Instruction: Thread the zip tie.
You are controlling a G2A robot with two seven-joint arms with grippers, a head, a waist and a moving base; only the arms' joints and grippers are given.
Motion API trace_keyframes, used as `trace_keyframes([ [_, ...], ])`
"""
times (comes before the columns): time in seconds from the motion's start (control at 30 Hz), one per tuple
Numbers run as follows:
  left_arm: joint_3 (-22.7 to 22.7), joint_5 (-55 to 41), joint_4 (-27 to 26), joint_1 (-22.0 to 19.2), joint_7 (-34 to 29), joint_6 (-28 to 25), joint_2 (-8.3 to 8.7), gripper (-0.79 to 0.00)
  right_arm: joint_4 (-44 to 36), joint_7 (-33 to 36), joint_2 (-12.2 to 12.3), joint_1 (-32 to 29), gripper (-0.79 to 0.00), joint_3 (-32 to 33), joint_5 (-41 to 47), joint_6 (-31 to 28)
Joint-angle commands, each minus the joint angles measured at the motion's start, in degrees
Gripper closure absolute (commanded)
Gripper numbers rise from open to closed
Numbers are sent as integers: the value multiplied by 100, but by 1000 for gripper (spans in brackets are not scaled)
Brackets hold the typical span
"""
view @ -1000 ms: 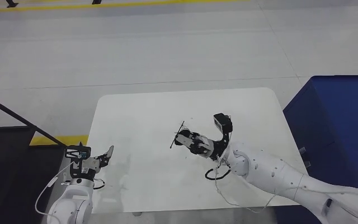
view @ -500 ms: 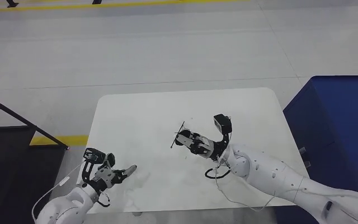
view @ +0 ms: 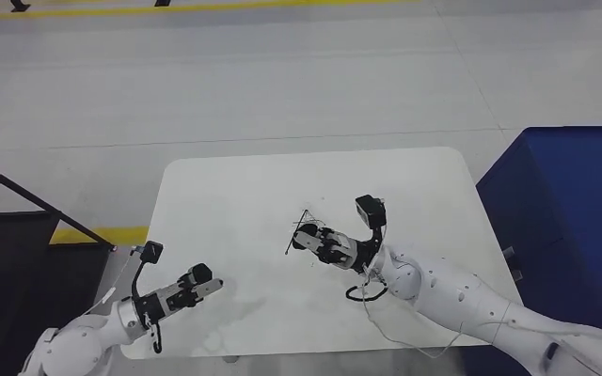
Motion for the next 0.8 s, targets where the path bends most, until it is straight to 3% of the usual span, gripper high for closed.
trace_keyframes([
  [0.0, 187, -1096, -84, 3, -461, 410, 8, -785, -64, 93, -32, -118, 0, 93, 109, 123],
  [0.1, 353, -1590, -77, -60, -216, 467, -16, -785, -90, 173, -106, -239, 0, 205, 301, 99],
  [0.23, 743, -2022, -62, -87, 143, 149, -73, -785, -31, 372, -222, -381, 0, 295, 410, 28],
  [0.43, 1198, -1949, 65, -120, 914, -292, -154, -776, 129, 592, -413, -576, 0, 423, 520, -47],
  [0.5, 1322, -2002, 121, -137, 926, -342, -165, -650, 195, 679, -475, -641, 0, 449, 582, -99],
  [0.67, 1498, -1840, 179, -123, 1016, -499, -177, -631, 347, 918, -625, -736, 0, 549, 612, -44],
  [0.77, 1606, -1761, 165, -101, 1085, -491, -183, -480, 425, 1043, -699, -793, 0, 625, 590, -13],
])
